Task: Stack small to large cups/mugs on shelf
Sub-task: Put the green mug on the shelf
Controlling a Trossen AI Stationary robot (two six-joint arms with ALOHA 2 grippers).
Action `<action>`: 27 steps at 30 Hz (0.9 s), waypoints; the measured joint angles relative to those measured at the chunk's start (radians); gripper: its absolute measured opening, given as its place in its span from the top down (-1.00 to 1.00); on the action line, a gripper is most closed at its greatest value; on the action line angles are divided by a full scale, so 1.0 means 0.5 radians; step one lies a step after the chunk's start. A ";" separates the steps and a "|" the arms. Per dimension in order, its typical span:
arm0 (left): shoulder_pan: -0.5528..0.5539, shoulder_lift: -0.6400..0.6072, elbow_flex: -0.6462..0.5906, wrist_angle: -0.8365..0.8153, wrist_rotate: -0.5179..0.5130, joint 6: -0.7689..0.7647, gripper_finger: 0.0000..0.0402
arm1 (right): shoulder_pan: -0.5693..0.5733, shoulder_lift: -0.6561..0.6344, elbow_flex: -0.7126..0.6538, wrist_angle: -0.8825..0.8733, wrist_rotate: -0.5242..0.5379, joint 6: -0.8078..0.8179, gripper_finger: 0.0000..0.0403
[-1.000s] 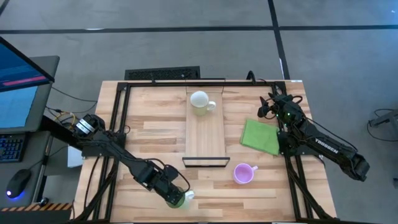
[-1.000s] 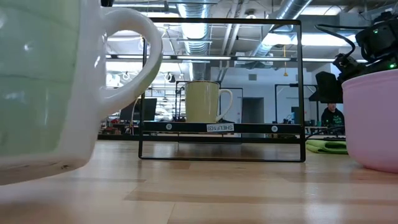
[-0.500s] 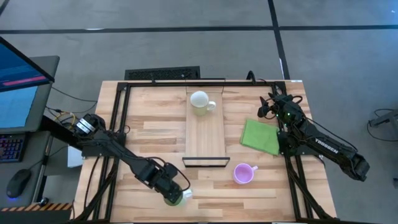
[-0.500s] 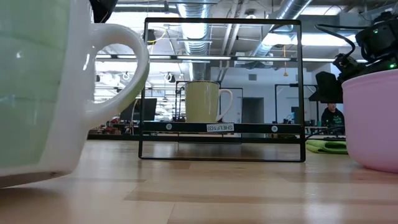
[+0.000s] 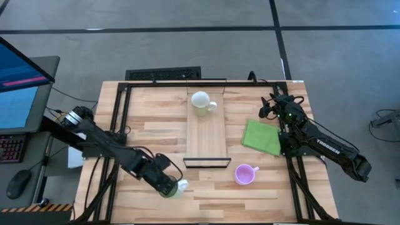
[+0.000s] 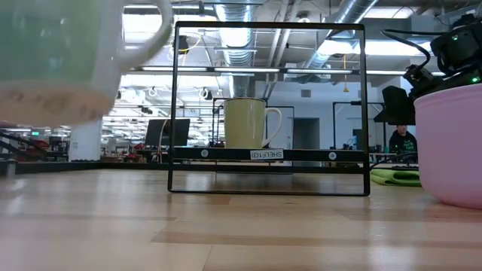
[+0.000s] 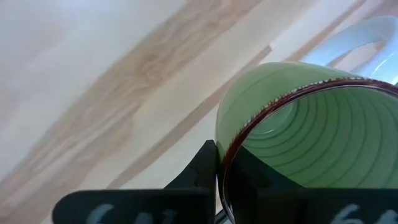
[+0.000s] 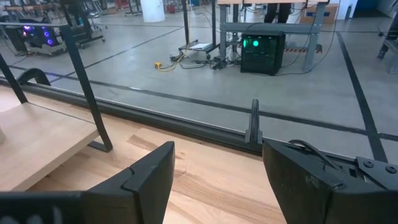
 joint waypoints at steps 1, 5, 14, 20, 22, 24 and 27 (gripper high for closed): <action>0.003 -0.035 0.000 -0.033 -0.015 0.015 0.99 | 0.000 0.000 0.000 0.000 0.000 0.000 -0.33; 0.013 -0.209 0.000 -0.062 -0.091 0.059 0.99 | 0.000 0.000 0.000 0.000 0.000 0.001 -0.33; 0.013 -0.593 0.000 -0.060 -0.549 0.370 0.99 | 0.000 0.000 0.000 0.000 0.000 0.001 -0.33; 0.044 -0.788 0.001 -0.014 -0.952 0.754 0.99 | 0.000 0.000 0.000 0.000 0.000 0.001 -0.33; 0.092 -0.820 0.001 -0.025 -1.035 0.870 0.99 | 0.000 0.000 0.000 0.000 0.000 0.001 -0.33; 0.177 -0.834 0.001 -0.039 -1.057 0.970 0.99 | 0.000 0.000 0.000 0.000 0.000 0.001 -0.33; 0.368 -0.832 0.001 -0.070 -1.017 1.104 0.99 | 0.000 0.000 0.000 0.001 0.000 0.001 -0.33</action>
